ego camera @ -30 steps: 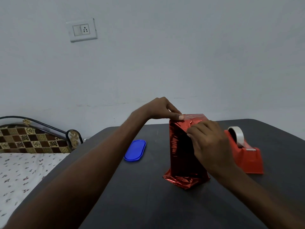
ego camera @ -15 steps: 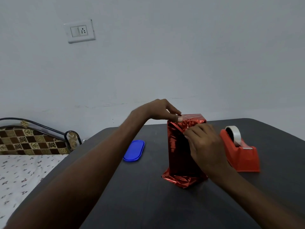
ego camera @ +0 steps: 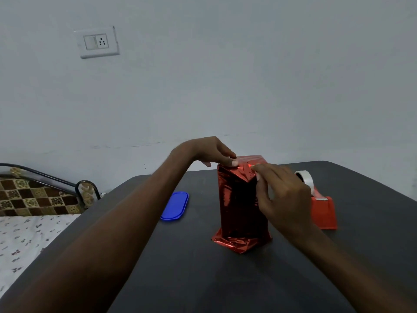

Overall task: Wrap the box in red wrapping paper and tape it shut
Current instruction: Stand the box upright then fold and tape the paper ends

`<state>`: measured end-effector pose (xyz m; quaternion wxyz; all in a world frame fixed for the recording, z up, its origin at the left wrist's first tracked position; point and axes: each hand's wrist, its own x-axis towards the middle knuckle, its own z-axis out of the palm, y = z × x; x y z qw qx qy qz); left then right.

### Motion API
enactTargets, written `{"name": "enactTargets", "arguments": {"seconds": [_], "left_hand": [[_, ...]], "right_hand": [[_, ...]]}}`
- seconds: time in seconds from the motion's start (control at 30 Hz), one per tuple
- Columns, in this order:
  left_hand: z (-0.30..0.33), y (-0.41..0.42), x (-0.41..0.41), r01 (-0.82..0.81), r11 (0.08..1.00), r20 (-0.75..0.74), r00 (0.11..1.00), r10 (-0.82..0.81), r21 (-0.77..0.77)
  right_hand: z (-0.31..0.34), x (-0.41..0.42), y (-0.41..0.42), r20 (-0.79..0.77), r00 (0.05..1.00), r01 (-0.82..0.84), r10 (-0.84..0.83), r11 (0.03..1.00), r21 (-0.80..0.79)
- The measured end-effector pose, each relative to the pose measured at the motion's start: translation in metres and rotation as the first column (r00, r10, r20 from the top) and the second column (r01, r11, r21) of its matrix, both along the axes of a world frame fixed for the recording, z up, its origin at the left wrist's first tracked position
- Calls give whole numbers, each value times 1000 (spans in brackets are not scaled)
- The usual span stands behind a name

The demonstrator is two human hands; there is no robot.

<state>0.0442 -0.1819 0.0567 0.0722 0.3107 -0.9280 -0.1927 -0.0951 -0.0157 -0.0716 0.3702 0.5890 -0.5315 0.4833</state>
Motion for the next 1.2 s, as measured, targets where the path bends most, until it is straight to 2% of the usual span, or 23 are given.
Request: {"name": "enactTargets", "arguments": {"seconds": [0.13,0.23,0.3,0.37,0.47,0.57,0.63,0.7,0.87,0.93,1.03,1.1,1.2], "left_hand": [[-4,3,2,-26,988,-85,996,39,149],[-9,5,3,-22,975,-148,987,56,223],[-10,5,5,-20,971,-175,983,63,239],[-11,6,5,-20,968,-186,980,68,250],[-12,8,5,-22,970,-185,980,69,244],[-14,8,6,-23,969,-196,978,73,246],[-15,7,6,-25,967,-203,976,78,252],[-15,8,7,-31,967,-206,975,85,254],[-16,10,7,-32,966,-206,975,87,257],[-15,10,8,-32,967,-204,975,86,253],[-16,10,8,-39,964,-213,972,97,263],[-17,9,9,-38,964,-215,972,97,262],[-17,8,10,-35,966,-218,971,94,258]], "right_hand": [[12,-27,-10,283,955,69,-85,995,65],[13,-66,-21,452,852,141,-263,948,286],[13,-90,-25,417,806,190,-420,852,489],[13,-106,-20,310,767,260,-562,714,651],[12,-123,-12,201,723,301,-661,563,770],[6,-137,-10,154,711,293,-686,488,822],[0,-145,-11,215,695,225,-686,491,841],[-2,-150,-13,351,637,108,-687,530,841],[7,-157,-13,674,403,-254,-619,631,733],[13,-154,-10,762,312,-283,-568,710,645],[14,-148,-7,842,272,-301,-466,790,534],[7,-142,0,896,217,-252,-388,864,436],[-23,-136,12,935,140,-175,-326,921,348]]}}
